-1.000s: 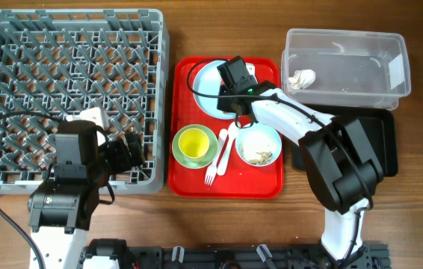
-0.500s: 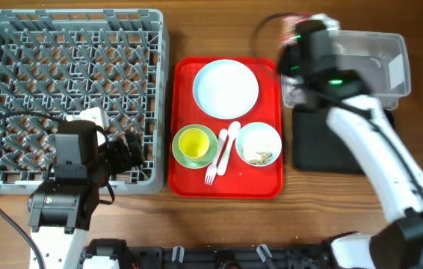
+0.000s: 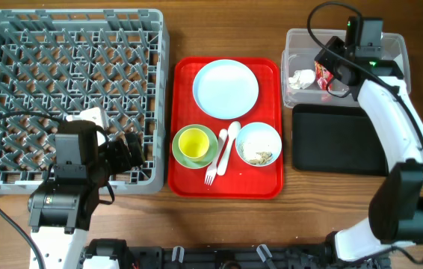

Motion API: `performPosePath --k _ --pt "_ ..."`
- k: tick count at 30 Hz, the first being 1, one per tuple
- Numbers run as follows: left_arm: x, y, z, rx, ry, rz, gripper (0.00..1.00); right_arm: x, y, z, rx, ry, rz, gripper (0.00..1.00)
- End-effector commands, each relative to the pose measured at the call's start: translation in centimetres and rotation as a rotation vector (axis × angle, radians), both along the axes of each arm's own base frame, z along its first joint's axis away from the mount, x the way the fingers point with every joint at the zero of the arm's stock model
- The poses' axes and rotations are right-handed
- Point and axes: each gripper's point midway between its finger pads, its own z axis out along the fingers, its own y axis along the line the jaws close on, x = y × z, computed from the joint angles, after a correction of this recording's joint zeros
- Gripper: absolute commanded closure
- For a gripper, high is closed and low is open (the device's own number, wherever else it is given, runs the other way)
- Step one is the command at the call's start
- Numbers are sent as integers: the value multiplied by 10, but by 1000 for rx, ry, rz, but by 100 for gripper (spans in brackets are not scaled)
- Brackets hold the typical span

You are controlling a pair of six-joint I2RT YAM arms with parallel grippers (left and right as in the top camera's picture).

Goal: Sort waste into correct bins and load items into the dishwasher rack

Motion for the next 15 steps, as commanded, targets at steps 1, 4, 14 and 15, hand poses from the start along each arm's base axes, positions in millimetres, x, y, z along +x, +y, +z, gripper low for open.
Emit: performPosePath --k 1,4,14,15 --pt "3 1 9 6 -25 -5 0 -37 22 73 -45 -94 240 37" --pt "3 1 9 6 -25 -5 0 -90 56 90 7 -51 474 32" --pt "4 1 10 6 -29 -5 0 -197 171 18 52 264 910 32" --pt "4 1 10 6 -29 -5 0 -200 181 6 35 277 923 34"
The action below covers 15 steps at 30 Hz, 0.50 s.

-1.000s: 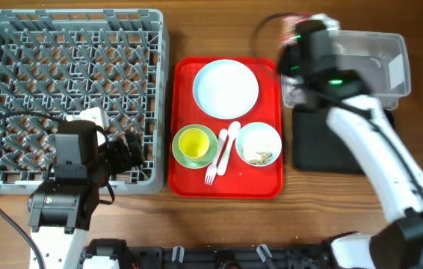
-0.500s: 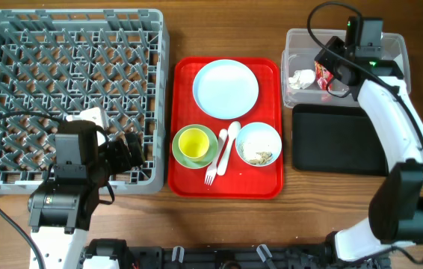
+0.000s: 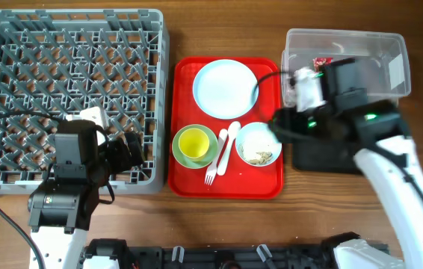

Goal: Sort waste into correct bins and load items into the dishwasher rack

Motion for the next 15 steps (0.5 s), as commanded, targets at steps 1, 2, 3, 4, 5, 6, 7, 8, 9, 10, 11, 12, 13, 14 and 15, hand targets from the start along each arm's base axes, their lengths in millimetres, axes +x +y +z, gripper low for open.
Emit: performPosePath --k 1,2,3,4,5,6,7,8,9,10,11,12,13,14,15 --pt "3 1 8 6 -24 -5 0 -15 34 -43 -49 52 82 34" --pt "3 1 8 6 -24 -5 0 -17 40 -51 -71 54 91 34" --pt "3 1 8 6 -24 -5 0 -20 48 -63 -97 58 110 35" --pt "3 1 8 6 -24 -5 0 -20 54 -72 -129 54 129 35" --pt "3 1 8 6 -24 -5 0 -19 59 -89 -186 63 117 37" --pt "3 1 8 6 -23 -5 0 -19 62 -99 -213 75 108 39" --pt "3 1 8 6 -23 -5 0 -19 66 -108 -228 89 107 43" --pt "3 1 8 6 -23 -5 0 -18 71 -118 -237 103 114 44" --pt "3 1 8 6 -23 -5 0 -17 75 -129 -247 117 117 47" --pt "3 1 8 6 -23 -5 0 -15 76 -139 -252 136 90 51" --pt "3 1 8 6 -21 -5 0 -13 78 -149 -256 153 73 54" --pt "2 1 8 6 -20 -5 0 -12 78 -153 -258 161 62 55" --pt "2 1 8 6 -19 -5 0 -10 76 -158 -272 165 36 59" --pt "2 1 8 6 -20 -5 0 -9 73 -162 -288 168 18 60" --pt "2 1 8 6 -20 -5 0 -10 72 -165 -297 174 18 62"
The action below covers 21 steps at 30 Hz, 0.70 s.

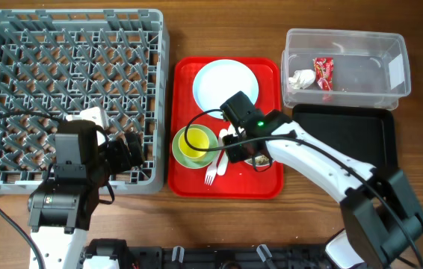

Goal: Sort waste into correct bins and load items into the dishwasher rack

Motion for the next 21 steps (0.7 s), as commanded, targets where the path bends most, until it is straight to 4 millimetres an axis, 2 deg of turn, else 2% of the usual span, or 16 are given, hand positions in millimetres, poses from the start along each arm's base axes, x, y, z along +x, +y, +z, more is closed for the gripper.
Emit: performPosePath --k 1,4,5,8,11,14,17,19,21 --pt "3 1 8 6 -24 -5 0 0 -9 -16 -60 12 -58 66" --pt "3 1 8 6 -24 -5 0 -5 -13 -29 -80 44 -81 69" --pt "3 1 8 6 -24 -5 0 -7 -14 -33 -87 55 -87 75" --pt "3 1 8 6 -24 -5 0 -6 -15 -33 -87 51 -90 91" --pt "3 1 8 6 -24 -5 0 -4 -13 -25 -80 47 -106 96" --pt "3 1 8 6 -24 -5 0 5 -9 2 -47 8 -114 96" --pt "3 1 8 6 -24 -5 0 25 -11 61 55 -110 -152 96" --pt "3 1 8 6 -24 -5 0 35 -24 92 141 -161 -208 96" --pt "3 1 8 6 -24 -5 0 45 -49 113 264 -141 -298 96"
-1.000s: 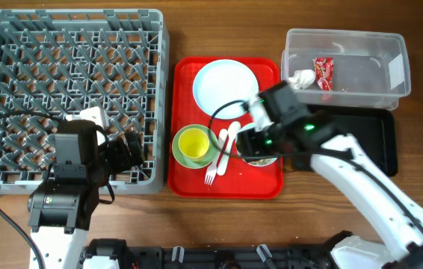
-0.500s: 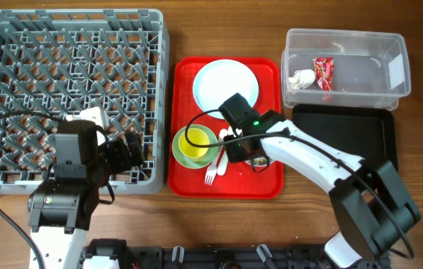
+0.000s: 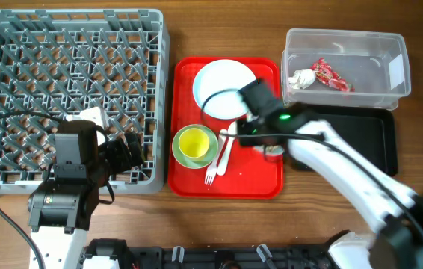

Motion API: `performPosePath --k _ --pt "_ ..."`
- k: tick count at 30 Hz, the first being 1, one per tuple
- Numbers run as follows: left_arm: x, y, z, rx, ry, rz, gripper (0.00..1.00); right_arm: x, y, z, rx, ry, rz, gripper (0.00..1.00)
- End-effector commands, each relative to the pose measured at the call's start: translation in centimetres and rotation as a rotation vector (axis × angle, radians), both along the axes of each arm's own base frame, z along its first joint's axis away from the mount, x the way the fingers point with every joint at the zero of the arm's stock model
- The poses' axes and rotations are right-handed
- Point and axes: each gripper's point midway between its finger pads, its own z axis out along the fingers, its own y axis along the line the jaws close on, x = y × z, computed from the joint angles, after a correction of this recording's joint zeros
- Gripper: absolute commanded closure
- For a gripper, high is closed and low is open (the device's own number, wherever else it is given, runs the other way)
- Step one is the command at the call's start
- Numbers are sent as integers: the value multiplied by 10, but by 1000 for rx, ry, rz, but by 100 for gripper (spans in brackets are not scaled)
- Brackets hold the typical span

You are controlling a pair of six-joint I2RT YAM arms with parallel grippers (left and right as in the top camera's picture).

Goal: Sort waste into correct bins and load items into the dishwasher rack

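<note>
On the red tray [image 3: 189, 187] lie a white plate [image 3: 219, 84], a yellow cup [image 3: 192, 142] in a green bowl [image 3: 178, 153], and a white fork and spoon [image 3: 221, 153]. My right arm reaches over the tray. Its gripper [image 3: 265, 146] is blurred and hangs over the spot of the small food bowl, which is almost wholly hidden. I cannot make out its fingers. My left gripper [image 3: 126, 152] rests open over the front right corner of the grey dishwasher rack [image 3: 69, 45], holding nothing.
At the back right, a clear bin [image 3: 391, 71] holds a crumpled white paper [image 3: 301, 78] and a red wrapper [image 3: 332, 75]. A black bin [image 3: 372, 138] lies in front of it, partly under my right arm. Cables trail by both arms.
My right gripper has shifted right, from over the spoon and fork to over the small bowl. The red wrapper now lies slanted in the clear bin. The left arm has not moved.
My right gripper was first over the clear bin at the red wrapper. Then the arm was between bin and tray, with the wrapper left in the bin. After that it was over the utensils, and now over the small bowl. The left arm stayed still throughout.
</note>
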Motion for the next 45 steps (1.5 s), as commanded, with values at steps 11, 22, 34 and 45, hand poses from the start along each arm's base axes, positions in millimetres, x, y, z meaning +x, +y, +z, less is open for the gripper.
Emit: performPosePath --k 11,22,34,45 --pt "3 1 8 6 -24 -5 0 25 -122 27 714 140 -295 96" --pt "3 1 8 6 -24 -5 0 29 -175 31 1243 92 -402 96" --pt "3 1 8 6 -24 -5 0 35 -175 55 1324 -51 -250 96" --pt "3 1 8 6 -23 -5 0 46 -181 61 1346 -31 -270 96"
